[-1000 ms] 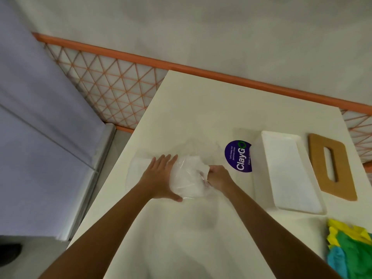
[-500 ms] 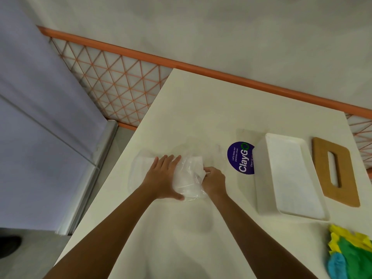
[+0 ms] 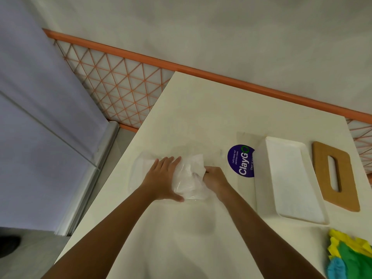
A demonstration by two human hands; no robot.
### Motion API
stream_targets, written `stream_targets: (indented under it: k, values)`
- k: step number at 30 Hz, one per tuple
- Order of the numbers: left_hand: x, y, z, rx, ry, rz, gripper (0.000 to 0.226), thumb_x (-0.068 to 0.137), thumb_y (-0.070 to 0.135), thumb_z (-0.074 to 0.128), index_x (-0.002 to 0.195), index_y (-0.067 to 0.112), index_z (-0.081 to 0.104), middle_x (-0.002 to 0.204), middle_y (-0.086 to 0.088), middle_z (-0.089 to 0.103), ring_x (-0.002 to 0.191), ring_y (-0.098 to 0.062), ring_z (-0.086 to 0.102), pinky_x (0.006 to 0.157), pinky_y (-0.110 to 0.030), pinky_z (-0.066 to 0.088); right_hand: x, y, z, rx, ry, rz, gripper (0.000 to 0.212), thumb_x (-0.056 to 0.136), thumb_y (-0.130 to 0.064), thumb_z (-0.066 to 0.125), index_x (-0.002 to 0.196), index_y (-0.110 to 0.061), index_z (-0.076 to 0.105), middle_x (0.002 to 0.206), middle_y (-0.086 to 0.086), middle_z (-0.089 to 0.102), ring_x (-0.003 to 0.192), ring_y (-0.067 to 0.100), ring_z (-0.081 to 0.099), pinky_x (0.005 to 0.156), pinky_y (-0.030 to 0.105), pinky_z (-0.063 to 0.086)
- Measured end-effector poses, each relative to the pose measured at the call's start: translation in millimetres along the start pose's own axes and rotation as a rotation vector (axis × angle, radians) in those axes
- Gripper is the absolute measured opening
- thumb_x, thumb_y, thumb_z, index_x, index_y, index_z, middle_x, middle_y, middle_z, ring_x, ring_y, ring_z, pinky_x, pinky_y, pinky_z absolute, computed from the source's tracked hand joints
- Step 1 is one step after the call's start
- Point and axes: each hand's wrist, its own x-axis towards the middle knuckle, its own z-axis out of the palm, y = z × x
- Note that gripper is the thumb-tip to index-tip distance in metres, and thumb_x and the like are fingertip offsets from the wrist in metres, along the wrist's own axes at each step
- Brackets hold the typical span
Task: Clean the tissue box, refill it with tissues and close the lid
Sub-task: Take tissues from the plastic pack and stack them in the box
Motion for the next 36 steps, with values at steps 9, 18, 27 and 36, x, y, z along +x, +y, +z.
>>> stream_targets:
  k: [9, 18, 27, 36]
  values:
    - [-3, -1, -5, -0.040, 0.028, 0.018, 0.125, 0.055, 0.071, 0.071, 0.148, 0.018, 0.007, 0.151, 0.002, 0.022, 0.140, -0.018, 0.022, 0.119, -0.036, 0.012, 8, 17, -33, 0.152, 0.014, 0.134, 0.010, 0.088, -0.013, 0.055, 0.082, -0.009, 0.062, 0.074, 0.001, 0.056, 0.066, 0.015, 0.052, 0.057, 0.024, 0.043]
    - [-8, 1, -13, -0.112, -0.058, -0.020, 0.146, 0.030, 0.094, 0.048, 0.148, 0.021, 0.002, 0.153, 0.002, 0.017, 0.142, -0.019, 0.017, 0.118, -0.037, 0.007, 9, 18, -27, 0.224, -0.056, 0.111, 0.022, 0.083, -0.011, 0.064, 0.105, -0.006, 0.064, 0.098, 0.010, 0.065, 0.090, 0.027, 0.062, 0.077, 0.034, 0.052]
    - [-12, 9, -24, -0.178, -0.050, -0.037, 0.119, 0.061, 0.061, 0.074, 0.149, 0.021, 0.004, 0.151, 0.002, 0.022, 0.138, -0.019, 0.021, 0.115, -0.033, 0.017, 5, 16, -58, 0.372, 0.109, 0.106, 0.010, 0.070, -0.011, 0.061, 0.078, -0.014, 0.057, 0.087, 0.007, 0.055, 0.081, 0.026, 0.052, 0.069, 0.029, 0.043]
    - [-15, 11, -29, -0.160, -0.092, -0.046, 0.120, 0.061, 0.064, 0.073, 0.148, 0.022, 0.003, 0.154, 0.003, 0.016, 0.142, -0.019, 0.017, 0.117, -0.037, 0.013, -6, 18, -69, 0.372, 0.059, 0.088, 0.028, 0.083, -0.007, 0.064, 0.111, -0.006, 0.060, 0.101, 0.010, 0.062, 0.094, 0.027, 0.058, 0.081, 0.035, 0.049]
